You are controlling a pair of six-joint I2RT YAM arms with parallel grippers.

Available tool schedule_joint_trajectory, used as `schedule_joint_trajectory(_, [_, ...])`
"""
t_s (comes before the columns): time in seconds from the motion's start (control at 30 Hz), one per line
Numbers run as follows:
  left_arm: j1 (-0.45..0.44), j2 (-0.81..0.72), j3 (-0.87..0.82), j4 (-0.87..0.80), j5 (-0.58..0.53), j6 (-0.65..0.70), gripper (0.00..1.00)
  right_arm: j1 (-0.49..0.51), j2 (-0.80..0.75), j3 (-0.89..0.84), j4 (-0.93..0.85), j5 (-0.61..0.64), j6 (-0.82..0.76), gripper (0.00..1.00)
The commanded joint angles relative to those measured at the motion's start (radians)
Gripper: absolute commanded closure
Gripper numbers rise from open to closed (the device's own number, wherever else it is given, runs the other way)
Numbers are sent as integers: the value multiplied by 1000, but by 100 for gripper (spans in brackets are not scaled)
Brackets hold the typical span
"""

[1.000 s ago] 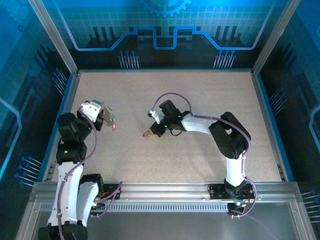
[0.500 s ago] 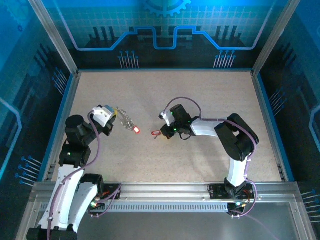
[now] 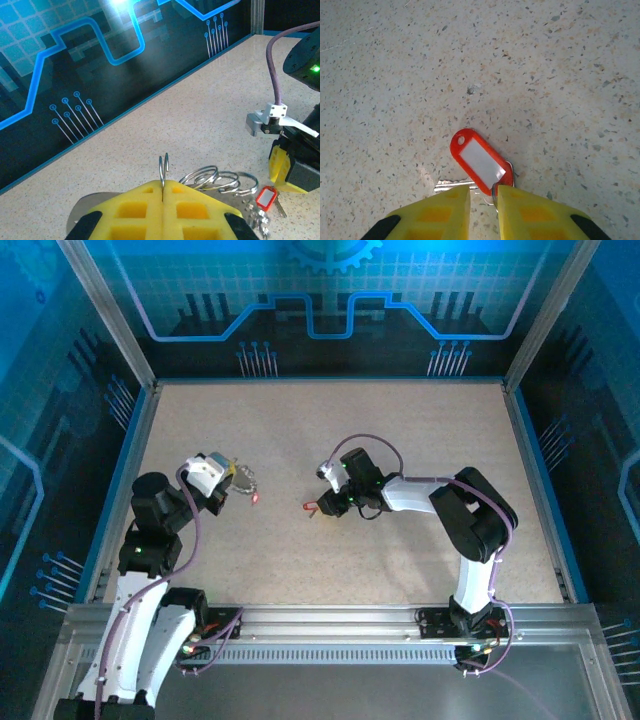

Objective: Put the keys on the keyring

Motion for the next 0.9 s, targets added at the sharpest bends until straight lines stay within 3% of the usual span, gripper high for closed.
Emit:
schedule_joint_trajectory(0.0, [-4, -9, -5, 26, 40, 2, 100, -13, 1, 8, -10, -14, -13, 73])
schedule_joint_trajectory(0.2, [-4, -10, -6, 26, 62, 3, 100, -12, 8, 34, -56, 30, -43, 70])
schedule_joint_trajectory(0.6, [-4, -11, -11, 40, 87, -12, 100, -6, 40, 57, -102, 90, -53, 71])
schedule_joint_trajectory(0.87, [-4, -11, -10, 37, 95, -9, 100, 6, 76, 93, -118, 86, -65, 82])
